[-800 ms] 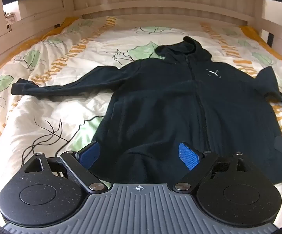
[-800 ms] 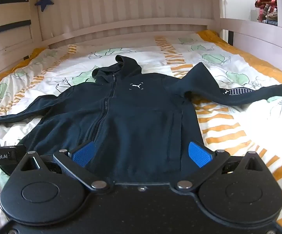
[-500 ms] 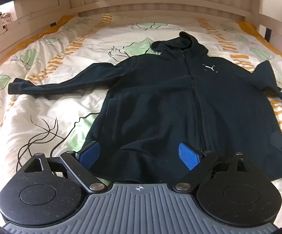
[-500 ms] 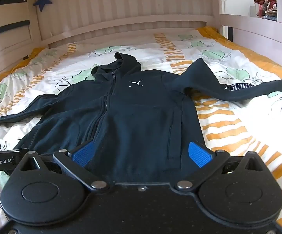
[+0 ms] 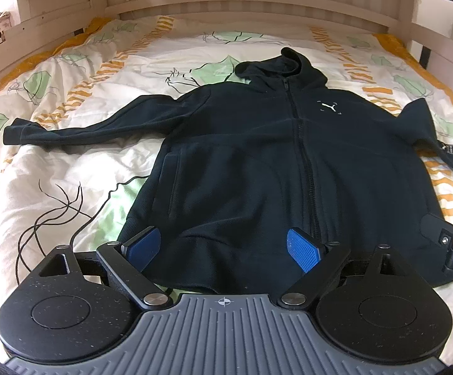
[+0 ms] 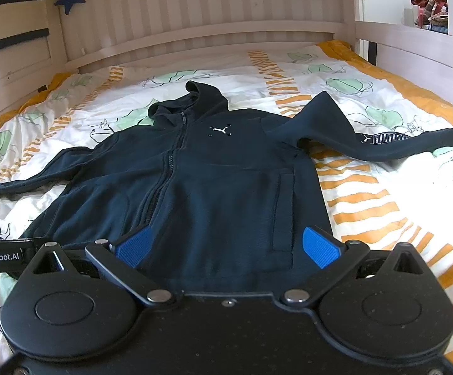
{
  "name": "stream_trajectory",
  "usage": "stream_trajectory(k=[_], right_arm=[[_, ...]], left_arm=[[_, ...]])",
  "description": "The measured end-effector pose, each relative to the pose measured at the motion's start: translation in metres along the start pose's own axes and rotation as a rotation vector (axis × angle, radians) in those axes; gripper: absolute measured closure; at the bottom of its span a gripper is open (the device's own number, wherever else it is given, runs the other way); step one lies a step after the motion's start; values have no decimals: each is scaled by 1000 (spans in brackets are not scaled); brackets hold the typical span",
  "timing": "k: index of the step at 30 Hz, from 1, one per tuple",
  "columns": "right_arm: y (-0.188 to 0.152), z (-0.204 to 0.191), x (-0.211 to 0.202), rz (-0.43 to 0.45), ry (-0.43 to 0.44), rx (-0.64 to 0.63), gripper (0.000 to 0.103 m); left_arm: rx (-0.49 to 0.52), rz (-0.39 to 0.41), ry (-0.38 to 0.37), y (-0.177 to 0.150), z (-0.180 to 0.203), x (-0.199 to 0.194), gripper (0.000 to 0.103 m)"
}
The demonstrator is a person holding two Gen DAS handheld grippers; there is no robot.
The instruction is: Fold large clothes
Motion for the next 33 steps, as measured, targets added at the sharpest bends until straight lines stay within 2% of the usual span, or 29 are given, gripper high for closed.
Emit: stream_trajectory(k=[33], right_arm=[[-1, -4, 2, -14, 5, -11, 1]], left_arm=[[-18, -15, -3, -1, -3, 4, 14]])
Point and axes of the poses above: each gripper's, at about its wrist camera, not at the fingertips, and x roughly the way its jaws point, z to its right, y to its top, the point moved 10 cm from there along x, roughly the way its jaws point, and after that the axes turned 9 degrees about z, right-handed, at the moved point
